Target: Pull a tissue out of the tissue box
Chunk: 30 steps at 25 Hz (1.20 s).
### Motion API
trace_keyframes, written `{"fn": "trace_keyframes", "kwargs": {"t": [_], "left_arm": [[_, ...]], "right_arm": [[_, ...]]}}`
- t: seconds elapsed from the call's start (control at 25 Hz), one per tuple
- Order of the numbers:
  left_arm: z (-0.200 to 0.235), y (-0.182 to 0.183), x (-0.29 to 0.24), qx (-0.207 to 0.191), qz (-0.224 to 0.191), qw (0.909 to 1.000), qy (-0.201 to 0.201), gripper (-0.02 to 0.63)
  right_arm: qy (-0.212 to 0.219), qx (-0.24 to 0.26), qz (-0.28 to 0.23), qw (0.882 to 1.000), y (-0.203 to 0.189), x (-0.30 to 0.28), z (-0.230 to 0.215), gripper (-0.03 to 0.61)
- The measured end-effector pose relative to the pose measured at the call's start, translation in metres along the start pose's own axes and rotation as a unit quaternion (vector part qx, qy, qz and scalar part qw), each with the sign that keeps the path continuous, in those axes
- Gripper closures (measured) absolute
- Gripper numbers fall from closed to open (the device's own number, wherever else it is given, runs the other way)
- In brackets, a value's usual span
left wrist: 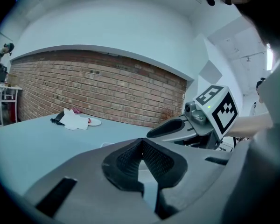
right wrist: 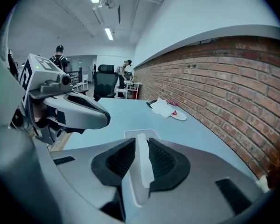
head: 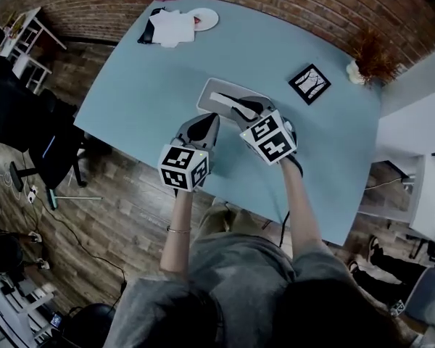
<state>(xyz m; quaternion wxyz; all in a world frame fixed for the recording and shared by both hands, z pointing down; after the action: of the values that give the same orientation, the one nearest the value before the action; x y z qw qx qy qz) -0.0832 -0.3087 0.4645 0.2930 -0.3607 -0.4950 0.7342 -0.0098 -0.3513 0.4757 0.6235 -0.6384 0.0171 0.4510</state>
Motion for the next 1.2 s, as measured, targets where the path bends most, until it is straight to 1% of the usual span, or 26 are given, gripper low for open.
{"fn": "trace_keyframes", "kwargs": {"t": [0.2,0.4,0.56,0.84,0.96,1.0,1.04,1.08,1.2], "left_arm": [[0.015,-0.015,-0.007,0.012,0.019,0.9997,0.004,0.611],[0.028,-0.029,-0.011,0.02,0.036,0.9991,0.008,0.611],[0.03,-0.039,-0.012,0.024,0.047,0.9986,0.007,0.611],[0.029,-0.047,-0.014,0.03,0.056,0.9979,0.006,0.611],[0.031,-0.048,-0.014,0.031,0.058,0.9979,0.006,0.611],[0.031,-0.049,-0.014,0.031,0.058,0.9978,0.006,0.611],[0.031,-0.05,-0.014,0.031,0.058,0.9978,0.006,0.611],[0.03,-0.05,-0.014,0.032,0.058,0.9978,0.006,0.611],[0.03,-0.051,-0.014,0.034,0.059,0.9976,0.006,0.611]], "right_arm": [[0.021,0.035,0.05,0.998,-0.012,-0.029,-0.003,0.473],[0.041,0.055,0.082,0.994,-0.017,-0.05,-0.002,0.445],[0.05,0.049,0.096,0.993,-0.025,-0.059,-0.001,0.439],[0.043,0.04,0.111,0.992,-0.033,-0.068,-0.004,0.44],[0.037,0.046,0.112,0.992,-0.032,-0.07,-0.005,0.466],[0.033,0.051,0.113,0.992,-0.032,-0.07,-0.005,0.495],[0.03,0.058,0.115,0.991,-0.033,-0.07,-0.006,0.543],[0.027,0.064,0.117,0.991,-0.033,-0.07,-0.006,0.561],[0.024,0.072,0.119,0.99,-0.033,-0.07,-0.007,0.574]]}}
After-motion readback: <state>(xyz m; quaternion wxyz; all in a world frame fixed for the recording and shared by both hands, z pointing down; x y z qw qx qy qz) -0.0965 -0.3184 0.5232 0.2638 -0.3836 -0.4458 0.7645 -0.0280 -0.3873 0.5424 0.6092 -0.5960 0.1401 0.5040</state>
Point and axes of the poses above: the fingertips, and each gripper's own axes: x backward along the fingers, z to its left, y out of its top, the point moved 3 cm from there along x, backward along the fingers, and after that the axes turned 1 degree about x, right-handed, at the moved point
